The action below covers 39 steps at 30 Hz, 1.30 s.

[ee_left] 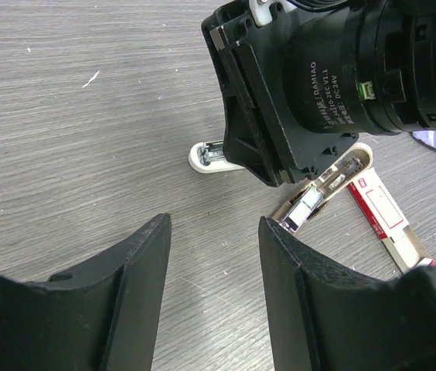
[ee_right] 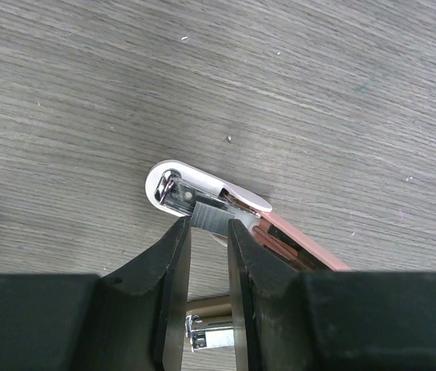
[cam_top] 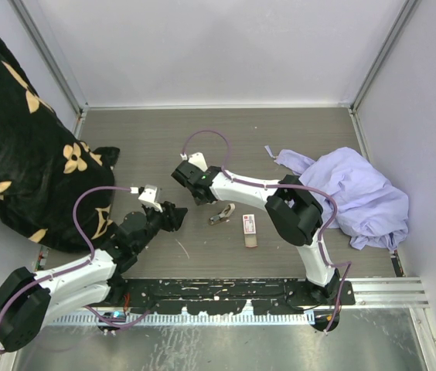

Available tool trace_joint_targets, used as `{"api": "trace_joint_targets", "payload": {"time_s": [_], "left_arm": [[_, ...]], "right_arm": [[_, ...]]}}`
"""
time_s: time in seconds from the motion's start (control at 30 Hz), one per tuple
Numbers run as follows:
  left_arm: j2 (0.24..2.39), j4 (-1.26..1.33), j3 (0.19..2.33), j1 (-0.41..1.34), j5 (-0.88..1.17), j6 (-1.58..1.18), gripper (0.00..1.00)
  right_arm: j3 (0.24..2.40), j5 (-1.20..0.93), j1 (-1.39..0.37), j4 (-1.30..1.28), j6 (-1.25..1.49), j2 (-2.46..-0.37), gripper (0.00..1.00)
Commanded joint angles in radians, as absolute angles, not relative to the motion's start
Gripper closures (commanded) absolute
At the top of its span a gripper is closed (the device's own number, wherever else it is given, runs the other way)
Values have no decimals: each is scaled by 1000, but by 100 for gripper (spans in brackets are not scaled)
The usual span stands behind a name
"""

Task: Load the staples into the stapler
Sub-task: Install the staple into the stapler.

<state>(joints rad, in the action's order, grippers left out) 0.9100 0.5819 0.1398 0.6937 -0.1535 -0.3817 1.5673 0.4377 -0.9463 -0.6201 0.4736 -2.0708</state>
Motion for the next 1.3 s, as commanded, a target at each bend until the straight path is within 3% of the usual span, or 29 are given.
{"api": "trace_joint_targets", "payload": {"time_s": [0.0,1.27], "left_arm": [[898,612,137,697,-164,-382,49],[898,612,137,698,-161,-383,49]], "right_arm": [[1623,481,-951,-597,477,-2055,71],[1631,472,-951,-587,484,-2102,72]]}}
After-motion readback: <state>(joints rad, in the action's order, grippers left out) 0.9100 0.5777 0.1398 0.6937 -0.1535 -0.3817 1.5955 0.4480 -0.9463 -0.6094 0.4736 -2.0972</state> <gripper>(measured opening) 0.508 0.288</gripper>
